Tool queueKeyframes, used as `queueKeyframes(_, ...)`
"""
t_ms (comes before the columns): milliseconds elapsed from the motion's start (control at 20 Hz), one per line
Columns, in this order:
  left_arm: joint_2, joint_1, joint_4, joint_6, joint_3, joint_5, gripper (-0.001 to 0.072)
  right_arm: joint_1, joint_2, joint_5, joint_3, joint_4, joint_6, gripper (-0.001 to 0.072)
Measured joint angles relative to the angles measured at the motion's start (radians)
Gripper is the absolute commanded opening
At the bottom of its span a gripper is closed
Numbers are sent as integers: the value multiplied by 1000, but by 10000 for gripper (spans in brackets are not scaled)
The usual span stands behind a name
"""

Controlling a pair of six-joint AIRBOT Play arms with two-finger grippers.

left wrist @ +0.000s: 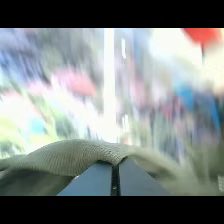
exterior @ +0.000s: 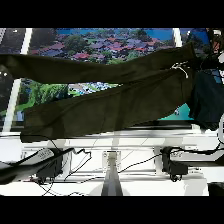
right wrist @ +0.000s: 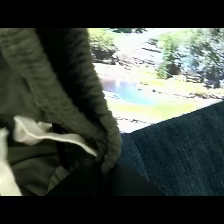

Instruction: Fold the clothes and pants, and hang the long-sleeved shirts on hangers.

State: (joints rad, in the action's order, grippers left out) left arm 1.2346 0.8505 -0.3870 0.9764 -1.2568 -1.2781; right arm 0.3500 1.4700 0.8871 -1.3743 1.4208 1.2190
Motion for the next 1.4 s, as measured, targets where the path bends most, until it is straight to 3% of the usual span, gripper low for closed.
queueKeyframes(100,-20,66,-47,81,-5,32,18,5,0,13,0,-5,1,35)
queueKeyframes(300,-9,80,-343,250,2,34,18,9,0,44,0,-27,0,35)
queueKeyframes(500,84,14,-517,328,11,39,20,11,0,54,0,-31,0,36)
queueKeyframes(650,194,-60,-516,328,13,98,21,11,1,50,0,-31,0,35)
queueKeyframes(900,346,-167,-279,210,13,323,35,11,1,7,0,-34,0,36)
queueKeyframes(950,360,-181,-238,175,12,372,221,11,1,3,0,-34,0,36)
queueKeyframes(1000,370,-191,-209,146,12,411,685,11,1,-2,0,-35,0,36)
queueKeyframes(1200,389,-190,-204,68,12,444,692,11,1,-13,0,-38,0,36)
queueKeyframes(1400,394,-148,-362,97,12,293,690,11,1,-15,0,-50,0,36)
